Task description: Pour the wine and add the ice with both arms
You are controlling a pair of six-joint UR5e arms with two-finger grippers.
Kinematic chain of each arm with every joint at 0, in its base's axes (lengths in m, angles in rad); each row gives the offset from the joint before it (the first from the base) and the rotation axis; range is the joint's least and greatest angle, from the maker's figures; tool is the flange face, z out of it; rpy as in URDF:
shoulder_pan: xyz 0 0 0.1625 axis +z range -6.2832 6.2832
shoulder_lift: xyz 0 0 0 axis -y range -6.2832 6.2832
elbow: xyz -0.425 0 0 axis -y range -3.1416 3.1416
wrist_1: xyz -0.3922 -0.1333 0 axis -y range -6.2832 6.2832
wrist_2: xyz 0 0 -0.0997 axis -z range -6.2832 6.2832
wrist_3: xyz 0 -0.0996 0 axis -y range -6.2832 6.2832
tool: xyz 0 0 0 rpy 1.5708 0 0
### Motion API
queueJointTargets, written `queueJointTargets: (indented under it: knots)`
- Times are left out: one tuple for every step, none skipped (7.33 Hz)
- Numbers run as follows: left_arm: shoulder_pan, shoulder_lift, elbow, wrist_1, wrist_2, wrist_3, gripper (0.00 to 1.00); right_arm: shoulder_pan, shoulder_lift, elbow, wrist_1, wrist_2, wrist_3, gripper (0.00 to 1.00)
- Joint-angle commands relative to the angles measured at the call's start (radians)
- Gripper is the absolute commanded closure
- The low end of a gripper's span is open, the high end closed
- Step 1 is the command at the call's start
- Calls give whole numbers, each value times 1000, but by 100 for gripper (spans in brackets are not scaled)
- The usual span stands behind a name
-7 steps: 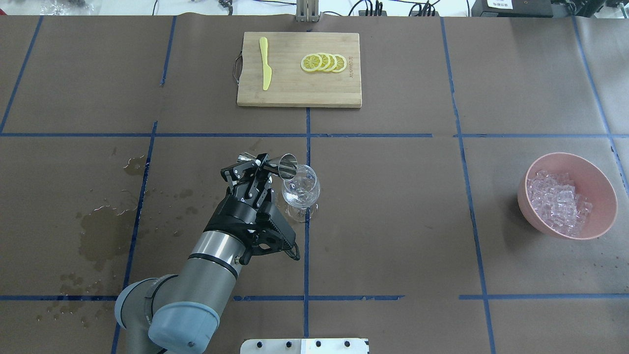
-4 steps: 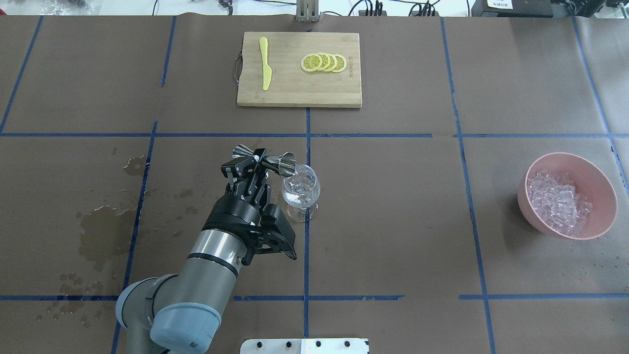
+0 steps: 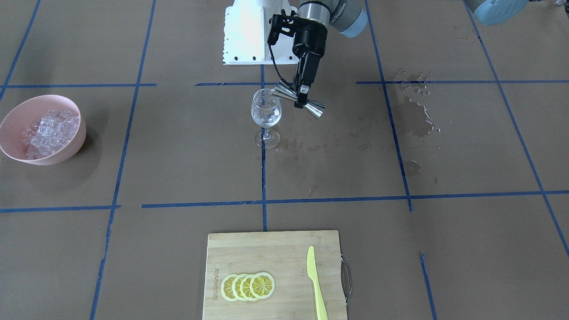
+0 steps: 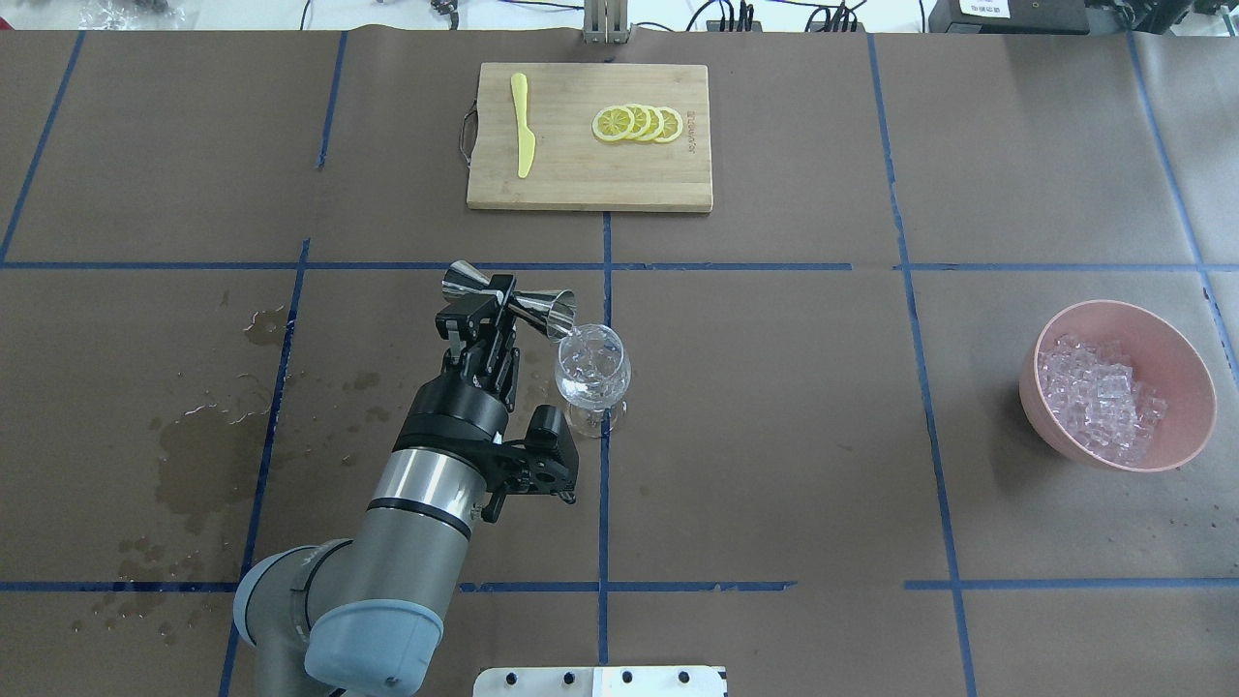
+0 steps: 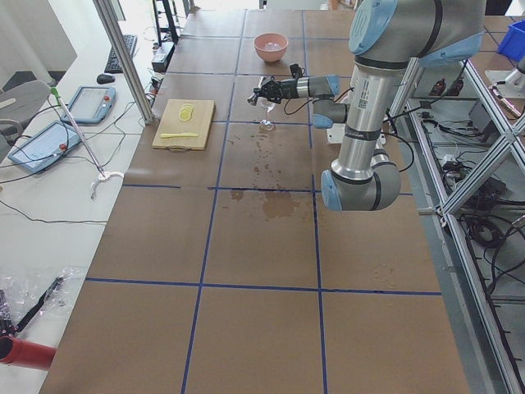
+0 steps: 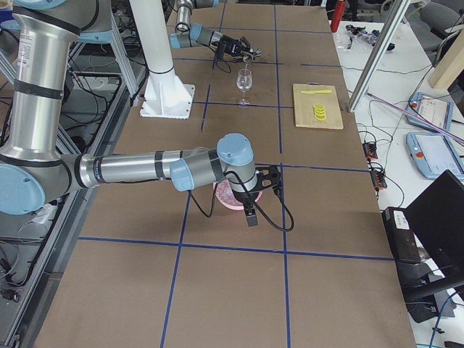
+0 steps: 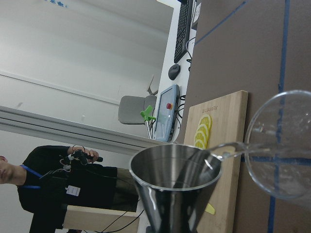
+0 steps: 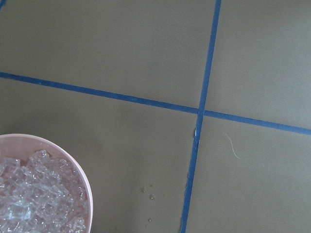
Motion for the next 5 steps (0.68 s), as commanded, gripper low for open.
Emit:
queueJointTargets:
  knots:
    - [0, -2, 6, 0, 44, 112, 100, 0, -1, -1, -1, 1, 1, 0]
    - [0, -2, -3, 0, 61, 217, 100, 0, -1, -2, -1, 0, -1, 0]
    - [2, -11, -1, 0, 75, 251, 100, 0, -1, -4, -1, 1, 1, 0]
    - [2, -33, 5, 0, 75, 300, 100, 0, -1, -2, -1, 1, 1, 0]
    - [3, -41, 9, 0, 75, 318, 100, 0, -1, -4, -1, 1, 1, 0]
